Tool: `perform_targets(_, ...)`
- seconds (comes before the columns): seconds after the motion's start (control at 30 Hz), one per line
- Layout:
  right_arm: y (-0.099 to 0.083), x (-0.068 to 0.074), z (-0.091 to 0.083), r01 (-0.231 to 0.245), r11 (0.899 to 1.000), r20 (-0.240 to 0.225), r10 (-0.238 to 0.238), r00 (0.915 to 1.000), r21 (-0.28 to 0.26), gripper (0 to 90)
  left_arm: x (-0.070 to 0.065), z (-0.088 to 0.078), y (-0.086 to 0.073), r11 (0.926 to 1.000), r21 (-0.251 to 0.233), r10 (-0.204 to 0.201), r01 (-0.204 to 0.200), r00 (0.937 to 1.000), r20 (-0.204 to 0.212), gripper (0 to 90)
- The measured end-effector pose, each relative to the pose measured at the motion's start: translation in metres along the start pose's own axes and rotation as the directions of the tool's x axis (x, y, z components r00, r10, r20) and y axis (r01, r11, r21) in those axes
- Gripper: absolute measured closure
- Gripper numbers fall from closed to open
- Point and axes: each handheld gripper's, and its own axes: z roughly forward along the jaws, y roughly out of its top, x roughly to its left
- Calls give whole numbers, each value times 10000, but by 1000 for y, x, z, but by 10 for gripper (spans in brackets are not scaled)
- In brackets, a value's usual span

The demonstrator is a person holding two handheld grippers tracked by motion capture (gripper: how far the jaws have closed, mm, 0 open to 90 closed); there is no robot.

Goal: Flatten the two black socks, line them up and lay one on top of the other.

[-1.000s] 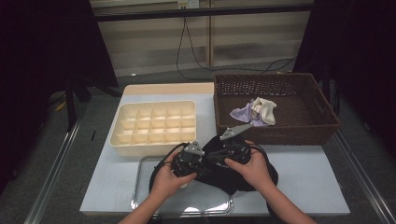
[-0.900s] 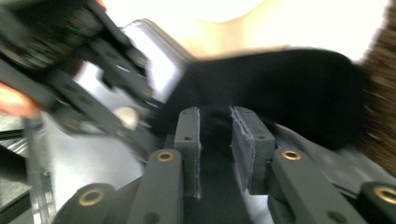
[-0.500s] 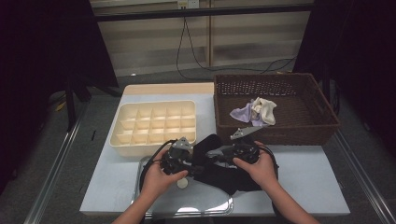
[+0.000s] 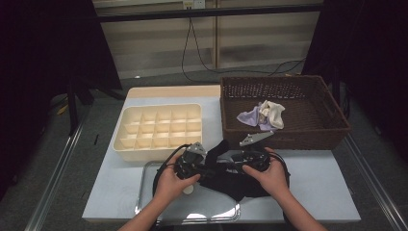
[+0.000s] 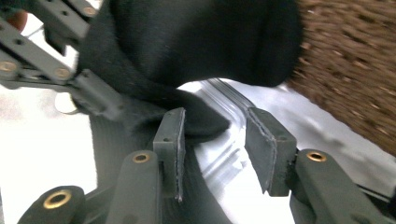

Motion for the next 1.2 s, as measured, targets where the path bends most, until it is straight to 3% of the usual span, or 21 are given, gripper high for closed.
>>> perform_targets(0.1,-3,-5,-5,-139,9999,140,139,9998,2,569,-5,-2,2,9999,39,-126,124,9989,452,818)
perform_targets(0.23,-8,-10,-12,-246,9997,268,246,9993,-11,555,-11,-5,6,9977,-534,-335,421,9877,1528,818)
perform_targets(0.33,-12,-14,-17,-370,9993,350,371,9987,-52,555,-9,-9,5,9953,-684,-557,683,9834,1727,812)
perform_targets(0.43,-15,-16,-20,-493,9987,396,497,9980,-112,552,-1,-12,-2,9969,-392,-641,683,9930,988,781)
perform_targets(0.53,-18,-17,-21,-616,9980,418,622,9972,-167,547,6,-18,-9,9942,-412,-981,995,9946,352,697)
perform_targets(0.6,-19,-17,-20,-626,9979,398,632,9972,-161,543,10,-22,-13,9949,-302,-967,961,9951,-208,578)
perform_targets(0.7,-18,-14,-18,-547,9983,406,555,9976,-196,530,14,-28,-18,9931,-489,-1106,1066,9901,-866,467)
perform_targets(0.8,-18,-13,-18,-532,9983,442,542,9976,-240,527,18,-34,-19,9917,-617,-1201,1131,9849,-1247,456)
perform_targets(0.9,-18,-13,-19,-522,9982,415,534,9977,-309,522,17,-37,-18,9934,-900,-870,710,9781,-1890,432)
perform_targets(1.07,-23,-14,-18,-661,9972,309,672,9973,-350,513,13,-38,-16,9922,-1196,-599,361,9776,-2017,417)
perform_targets(1.1,-24,-14,-18,-627,9976,330,637,9974,-307,511,13,-37,-14,9948,-991,-450,252,9782,-2029,416)
perform_targets(1.2,-25,-14,-16,-629,9976,298,638,9975,-279,508,15,-28,-14,9941,-1084,-296,80,9796,-1990,412)
